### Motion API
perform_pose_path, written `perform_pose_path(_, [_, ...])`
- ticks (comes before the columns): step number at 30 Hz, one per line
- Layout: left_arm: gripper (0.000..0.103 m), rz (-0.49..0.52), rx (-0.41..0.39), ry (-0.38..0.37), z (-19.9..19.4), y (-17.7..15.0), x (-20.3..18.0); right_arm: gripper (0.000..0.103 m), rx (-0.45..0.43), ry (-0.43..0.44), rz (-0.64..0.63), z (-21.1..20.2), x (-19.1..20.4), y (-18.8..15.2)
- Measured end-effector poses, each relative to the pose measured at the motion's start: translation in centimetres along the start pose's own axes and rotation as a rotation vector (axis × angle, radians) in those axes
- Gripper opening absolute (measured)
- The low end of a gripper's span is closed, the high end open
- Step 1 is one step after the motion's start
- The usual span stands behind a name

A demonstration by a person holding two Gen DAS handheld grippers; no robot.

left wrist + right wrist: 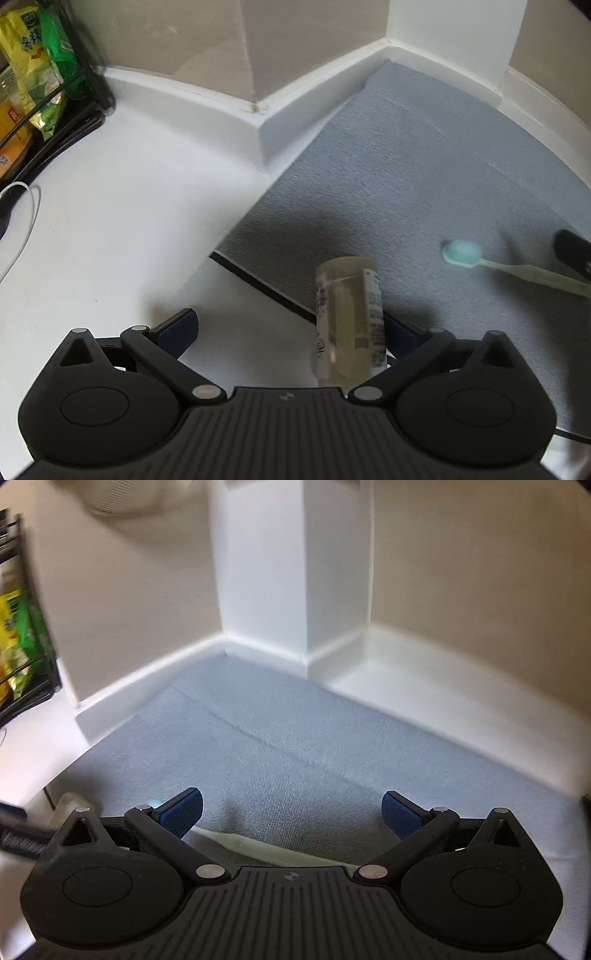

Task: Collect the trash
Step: 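Grasp the small glass bottle with the left tool while the right tool grasps the white toothbrush, then carry the bottle and toothbrush down toward the trash bin with both tools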

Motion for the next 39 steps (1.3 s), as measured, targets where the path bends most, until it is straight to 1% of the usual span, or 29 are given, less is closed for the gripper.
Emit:
perform_pose_path(2, [0.103,0.001,0.005,-0.004,0.0,0.3,0.4,0.103,0.124,0.038,0.046,1.7,-0.5,-0.1])
perform_pose_path(3, [0.103,0.005,0.005,-0.002,0.0,0.3,0.6,0.103,0.187,0.082,0.055,2.2,-0.6,-0.5])
perform_pose_path(4, [0.103,0.007,0.004,0.001,0.0,0.4,0.7,0.103,0.201,0.110,0.038,2.1,-0.4,-1.0])
perform_pose_path(5, [0.103,0.008,0.002,0.002,0.0,0.4,0.9,0.103,0.191,0.118,0.008,1.5,0.0,-1.6])
perform_pose_path(7, [0.103,0.004,0.000,0.001,-0.1,0.4,1.3,0.103,0.217,0.167,-0.024,0.2,0.9,-2.7])
perform_pose_path(10, [0.103,0.003,-0.008,0.004,-0.2,0.4,1.7,0.102,0.245,0.278,-0.061,-2.6,2.6,-4.8])
perform_pose_path(11, [0.103,0.003,-0.009,0.007,-0.3,0.3,1.7,0.102,0.219,0.277,-0.080,-3.5,3.2,-5.0])
perform_pose_path(13, [0.103,0.008,-0.010,0.014,-0.4,0.2,1.6,0.102,0.131,0.194,-0.119,-4.4,3.7,-4.9])
perform_pose_path(14, [0.103,0.013,-0.009,0.014,-0.5,0.2,1.5,0.102,0.119,0.151,-0.144,-4.3,3.7,-4.9])
perform_pose_path(15, [0.103,0.019,-0.007,0.010,-0.6,0.1,1.3,0.102,0.131,0.121,-0.162,-3.7,3.8,-5.0])
perform_pose_path(17, [0.102,0.037,-0.003,-0.003,-0.9,-0.2,1.0,0.098,0.180,0.115,-0.148,-2.3,3.5,-5.3])
perform_pose_path(18, [0.099,0.051,-0.005,-0.010,-1.1,-0.3,0.7,0.097,0.167,0.108,-0.151,-2.2,3.6,-5.6])
perform_pose_path(19, [0.098,0.061,-0.011,-0.014,-1.4,-0.3,0.5,0.092,0.136,0.095,-0.169,-2.4,3.9,-6.0])
perform_pose_path(20, [0.093,0.066,-0.018,-0.018,-1.6,-0.3,0.4,0.089,0.114,0.071,-0.192,-2.5,4.2,-6.3])
perform_pose_path(21, [0.076,0.071,-0.026,-0.020,-1.8,-0.4,0.3,0.077,0.091,0.081,-0.190,-3.0,4.1,-6.5])
perform_pose_path(22, [0.067,0.079,-0.023,-0.016,-1.9,-0.4,0.2,0.058,0.069,0.075,-0.191,-3.3,4.3,-6.7])
perform_pose_path(23, [0.051,0.070,-0.024,-0.035,-2.0,-0.3,0.1,0.048,0.052,0.073,-0.195,-3.5,4.5,-6.9])
perform_pose_path(24, [0.038,0.059,-0.019,-0.053,-2.0,-0.3,0.1,0.029,0.041,0.067,-0.201,-3.7,4.7,-7.1])
perform_pose_path(25, [0.038,0.048,-0.018,-0.057,-2.1,-0.4,0.1,0.020,0.033,0.063,-0.211,-3.9,5.0,-7.4])
perform_pose_path(27, [0.038,0.071,-0.042,-0.048,-2.4,-0.9,-0.3,0.015,0.016,0.046,-0.250,-4.6,5.6,-8.2])
perform_pose_path(29, [0.038,0.076,-0.058,-0.049,-2.9,-1.6,-0.2,0.014,0.020,0.024,-0.269,-5.1,6.1,-8.6])
perform_pose_path(33, [0.038,0.037,-0.050,-0.111,-4.5,-3.5,0.7,0.014,0.086,0.009,-0.171,-6.4,5.5,-9.2])
perform_pose_path(36, [0.038,0.040,-0.064,-0.141,-5.9,-5.5,1.1,0.014,0.109,0.009,-0.123,-8.3,4.7,-10.8])
perform_pose_path(39, [0.038,0.022,-0.056,-0.201,-7.3,-7.4,1.5,0.014,0.124,-0.003,-0.092,-10.1,4.3,-12.5])
Point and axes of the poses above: each gripper's, at about its wrist camera, not at the fingertips, and z roughly the way its jaws point, x to its left, y to its top, the point moved 2 cm from there along z, roughly the way its jaws point, and after that the axes turned 4 degrees about -z, right-handed, at the moved point
